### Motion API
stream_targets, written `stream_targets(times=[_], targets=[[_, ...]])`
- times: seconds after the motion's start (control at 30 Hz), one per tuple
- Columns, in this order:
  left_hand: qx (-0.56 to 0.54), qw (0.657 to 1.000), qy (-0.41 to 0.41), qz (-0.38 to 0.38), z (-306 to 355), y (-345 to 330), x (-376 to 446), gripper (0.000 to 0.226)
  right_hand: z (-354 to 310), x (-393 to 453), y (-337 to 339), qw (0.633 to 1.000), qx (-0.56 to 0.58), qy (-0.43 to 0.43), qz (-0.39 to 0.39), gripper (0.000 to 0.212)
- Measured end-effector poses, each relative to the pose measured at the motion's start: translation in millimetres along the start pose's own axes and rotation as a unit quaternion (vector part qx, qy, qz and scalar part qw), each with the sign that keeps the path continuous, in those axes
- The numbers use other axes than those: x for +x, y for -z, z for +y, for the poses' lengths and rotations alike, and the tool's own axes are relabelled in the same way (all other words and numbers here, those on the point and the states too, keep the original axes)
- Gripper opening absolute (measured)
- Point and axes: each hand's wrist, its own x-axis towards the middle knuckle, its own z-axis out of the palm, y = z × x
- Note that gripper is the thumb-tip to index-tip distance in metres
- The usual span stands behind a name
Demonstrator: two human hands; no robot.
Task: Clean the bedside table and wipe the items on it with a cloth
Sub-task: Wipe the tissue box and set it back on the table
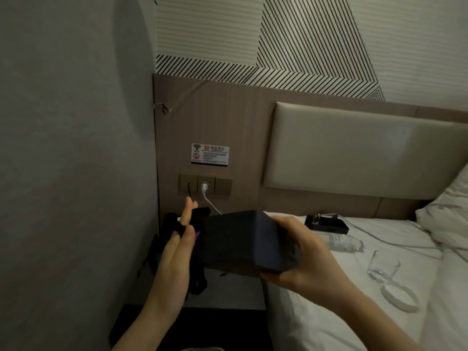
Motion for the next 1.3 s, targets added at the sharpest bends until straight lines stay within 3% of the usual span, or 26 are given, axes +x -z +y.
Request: stream_targets(times=[0.1, 0.2, 0.33, 0.47, 0.6, 0.77, 0.9, 0.97, 1.1, 1.2, 1.3], targets=[[0.056, 0.997, 0.011, 0.049, 1, -10, -3, 0.044, -7, 1, -4, 0.997, -0.075, 0.022, 0.009, 0.07], [0.177, 0.982, -0.038, 0.051, 7, -28, -11, 0.039, -11, 0, -12, 0.986, -0.159, 0.037, 0.013, 0.072], [0.26, 0.963, -0.056, 0.034, 16, -46, -18, 0.047, -13, -3, -17, 0.986, -0.161, 0.022, 0.026, 0.073], [0.227, 0.97, -0.087, 0.017, 21, -41, -20, 0.054, -13, -7, -17, 0.99, -0.126, 0.017, 0.06, 0.07], [0.171, 0.983, -0.056, 0.019, 13, -23, -11, 0.066, -13, -10, -17, 0.991, -0.11, 0.02, 0.07, 0.069], [0.195, 0.98, -0.005, 0.032, 1, -12, 6, 0.041, -18, -14, -20, 0.986, -0.139, 0.038, 0.083, 0.066], [0.06, 0.99, 0.124, 0.016, -1, -7, 14, 0.032, -15, -19, -26, 0.987, -0.136, 0.021, 0.085, 0.066], [-0.017, 0.982, 0.182, 0.054, -5, -6, 12, 0.029, -11, -21, -28, 0.99, -0.11, 0.005, 0.084, 0.066], [-0.255, 0.9, 0.307, 0.174, -16, -4, 9, 0.033, -9, -22, -23, 0.991, 0.032, -0.062, 0.114, 0.074], [-0.342, 0.87, 0.286, 0.212, -17, 3, 7, 0.047, -3, -22, -16, 0.955, 0.19, -0.178, 0.142, 0.078], [-0.307, 0.892, 0.218, 0.252, -9, 6, 5, 0.071, 4, -20, -12, 0.881, 0.334, -0.3, 0.15, 0.079]])
